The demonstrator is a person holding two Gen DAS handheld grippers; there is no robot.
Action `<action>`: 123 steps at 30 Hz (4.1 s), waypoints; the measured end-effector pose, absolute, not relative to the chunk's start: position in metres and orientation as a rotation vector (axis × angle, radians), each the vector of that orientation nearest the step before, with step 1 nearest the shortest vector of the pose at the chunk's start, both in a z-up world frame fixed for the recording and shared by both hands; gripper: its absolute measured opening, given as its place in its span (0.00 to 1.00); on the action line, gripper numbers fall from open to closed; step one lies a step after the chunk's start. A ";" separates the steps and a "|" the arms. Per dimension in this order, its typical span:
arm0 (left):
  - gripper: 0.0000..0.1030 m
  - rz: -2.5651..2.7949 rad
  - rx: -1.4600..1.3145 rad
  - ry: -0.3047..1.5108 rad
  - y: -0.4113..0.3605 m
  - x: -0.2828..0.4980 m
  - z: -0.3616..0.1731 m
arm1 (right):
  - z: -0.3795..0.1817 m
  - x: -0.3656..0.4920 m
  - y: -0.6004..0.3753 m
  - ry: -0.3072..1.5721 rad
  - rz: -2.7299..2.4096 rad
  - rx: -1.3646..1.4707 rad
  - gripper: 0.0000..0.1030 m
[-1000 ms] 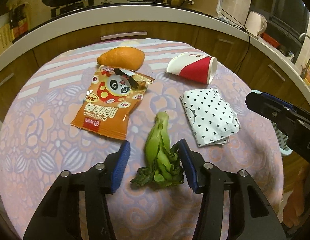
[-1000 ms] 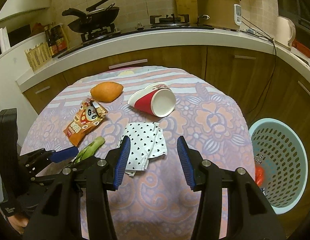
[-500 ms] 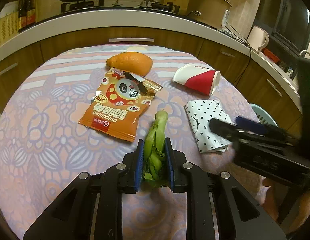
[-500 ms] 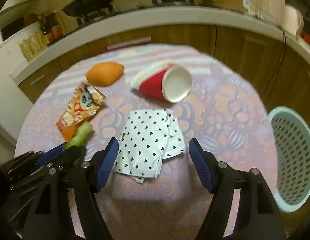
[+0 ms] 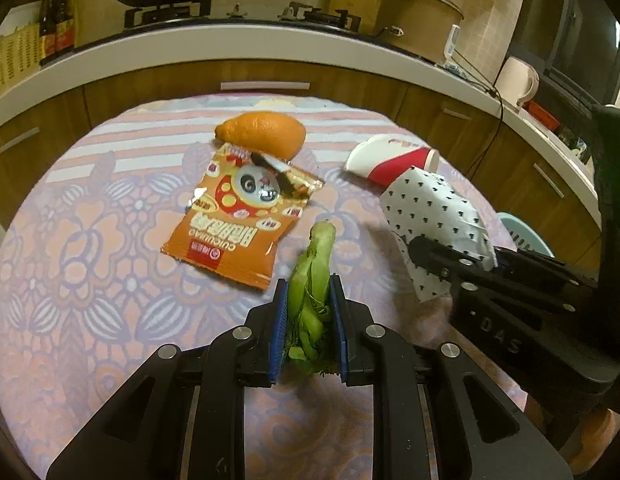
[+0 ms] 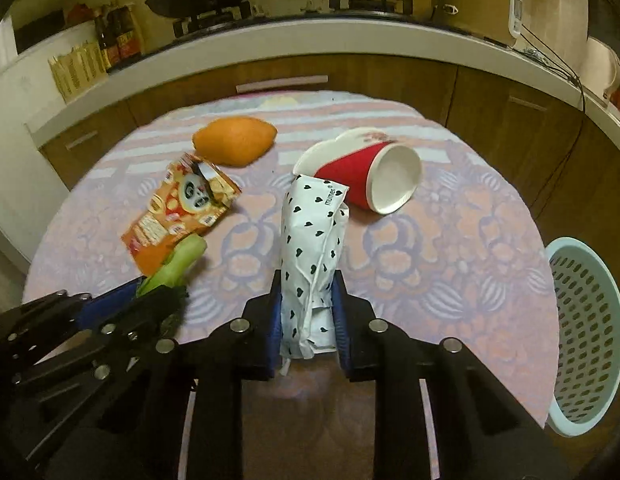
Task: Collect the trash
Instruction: 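Carry the bok choy and napkin over the blue basket and open both tools, then move both tools back to the table toward the snack bag and paper cup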
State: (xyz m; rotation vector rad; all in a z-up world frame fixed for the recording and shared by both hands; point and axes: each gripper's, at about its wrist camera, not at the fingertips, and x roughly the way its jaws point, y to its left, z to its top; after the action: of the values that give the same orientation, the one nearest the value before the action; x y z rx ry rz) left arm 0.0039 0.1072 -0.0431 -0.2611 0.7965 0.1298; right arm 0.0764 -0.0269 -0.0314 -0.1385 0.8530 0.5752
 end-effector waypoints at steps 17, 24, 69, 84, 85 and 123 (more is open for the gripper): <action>0.18 0.036 -0.144 0.678 0.036 0.031 0.027 | 0.048 0.086 -0.113 0.677 0.436 -0.073 0.19; 0.18 -0.037 -0.080 0.655 -0.011 0.054 0.043 | 0.058 0.105 -0.170 0.662 0.327 -0.015 0.19; 0.45 -0.268 -0.016 0.837 -0.171 0.188 -0.045 | -0.055 0.198 -0.354 0.968 0.025 0.231 0.38; 0.49 -0.255 -0.059 0.779 -0.145 0.164 -0.017 | -0.023 0.183 -0.334 0.901 0.046 0.191 0.49; 0.49 -0.249 -0.062 0.773 -0.141 0.161 -0.015 | -0.019 0.181 -0.330 0.892 0.054 0.190 0.49; 0.60 0.183 -0.296 0.825 0.145 0.030 -0.035 | -0.042 0.122 -0.075 0.894 0.481 -0.025 0.50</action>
State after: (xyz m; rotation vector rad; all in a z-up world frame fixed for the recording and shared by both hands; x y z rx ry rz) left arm 0.0295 0.1453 -0.0352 -0.2964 0.8253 0.1829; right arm 0.1216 -0.0754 -0.0416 -0.0246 0.8945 0.4806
